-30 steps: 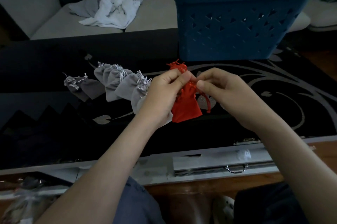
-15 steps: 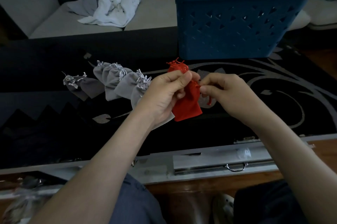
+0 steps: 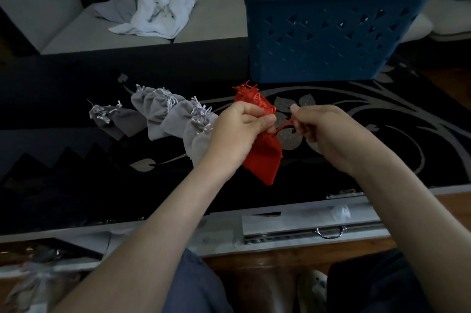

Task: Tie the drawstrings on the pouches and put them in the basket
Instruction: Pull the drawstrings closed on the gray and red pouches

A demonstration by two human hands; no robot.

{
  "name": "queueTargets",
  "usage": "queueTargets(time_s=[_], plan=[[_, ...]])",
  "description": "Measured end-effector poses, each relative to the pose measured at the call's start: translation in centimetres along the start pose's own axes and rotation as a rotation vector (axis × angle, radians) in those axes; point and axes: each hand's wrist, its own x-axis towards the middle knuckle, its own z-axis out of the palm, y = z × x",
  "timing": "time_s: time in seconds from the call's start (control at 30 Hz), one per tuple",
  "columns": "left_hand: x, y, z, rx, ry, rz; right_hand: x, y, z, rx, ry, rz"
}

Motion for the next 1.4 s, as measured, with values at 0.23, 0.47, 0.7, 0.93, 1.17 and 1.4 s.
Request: queueTargets(time_s=[0.23, 0.47, 0.7, 0.93, 1.17, 1.4], plan=[[0.1, -0.3, 0.2, 0.07, 0.029, 0.071, -1.1, -0.1, 1.4, 0.045, -0.073, -0.255], [0.1, -0.1, -0.1, 0.165, 0.018, 0.142, -1.1, 0.1, 2.7, -0.084, 0.002, -0.407], [-0.1, -0.1, -0.5, 0.358, -0.062, 0.182, -0.2, 0.9, 3.1, -0.144, 0.095, -0.341], [-0.8, 0.2, -0.2, 0.43, -0.024, 0.211, -0.2, 0.7, 3.0, -0.222, 0.088, -0.309], [0.0, -0.3, 0.1, 0.328, 0.012, 0.161, -0.3, 0.7, 3.1, -0.27, 0.209, -0.281], [0.3, -0.3, 0.1, 0.27, -0.009, 0.159, 0.1, 0.2, 2.2, -0.222, 0.156, -0.224]])
